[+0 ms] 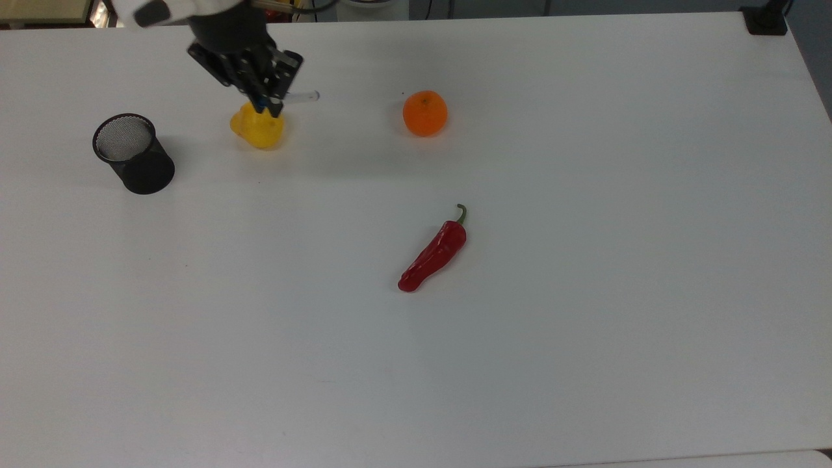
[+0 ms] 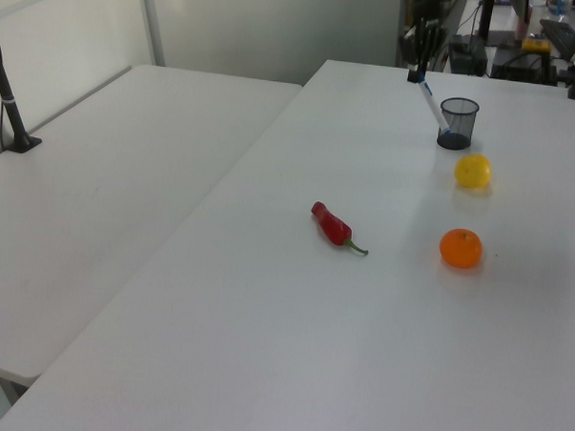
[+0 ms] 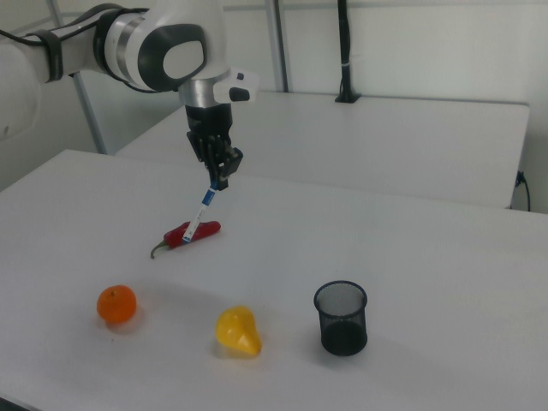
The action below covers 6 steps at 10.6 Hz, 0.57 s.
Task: Take marker pen
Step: 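Carry the marker toward the orange and lower it to the table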
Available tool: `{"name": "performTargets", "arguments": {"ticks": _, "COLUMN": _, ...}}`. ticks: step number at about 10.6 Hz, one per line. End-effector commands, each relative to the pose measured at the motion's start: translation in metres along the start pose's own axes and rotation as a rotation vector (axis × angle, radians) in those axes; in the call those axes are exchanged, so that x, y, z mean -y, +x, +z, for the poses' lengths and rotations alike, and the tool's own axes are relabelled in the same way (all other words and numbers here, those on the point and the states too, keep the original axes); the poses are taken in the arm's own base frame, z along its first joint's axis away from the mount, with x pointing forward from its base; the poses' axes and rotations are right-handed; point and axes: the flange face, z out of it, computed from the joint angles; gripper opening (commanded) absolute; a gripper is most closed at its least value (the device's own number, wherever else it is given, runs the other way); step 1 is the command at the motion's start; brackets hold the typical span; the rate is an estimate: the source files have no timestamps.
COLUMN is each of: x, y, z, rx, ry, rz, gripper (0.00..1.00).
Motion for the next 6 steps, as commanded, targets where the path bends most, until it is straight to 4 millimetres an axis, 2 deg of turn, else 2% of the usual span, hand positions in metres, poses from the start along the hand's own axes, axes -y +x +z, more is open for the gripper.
{"name": "performTargets", "arguments": {"ticks": 1, "x": 0.047, "y": -0.009, "z": 0.045, "rx": 0.121, "ry": -0.029, "rz": -0.095, "gripper": 0.0}}
{"name": "performTargets", "arguments": {"ticks": 4, "x": 0.093, "y": -0.017, "z": 0.102, "rx": 0.207, "ry": -0.088, "rz": -0.19, "gripper": 0.01}}
{"name": "performTargets", "arguments": {"ticks": 6, "x": 0.109, "y": -0.019, "z": 0.143, "rx": 0.255, "ry": -0.143, "rz": -0.236, "gripper": 0.01}}
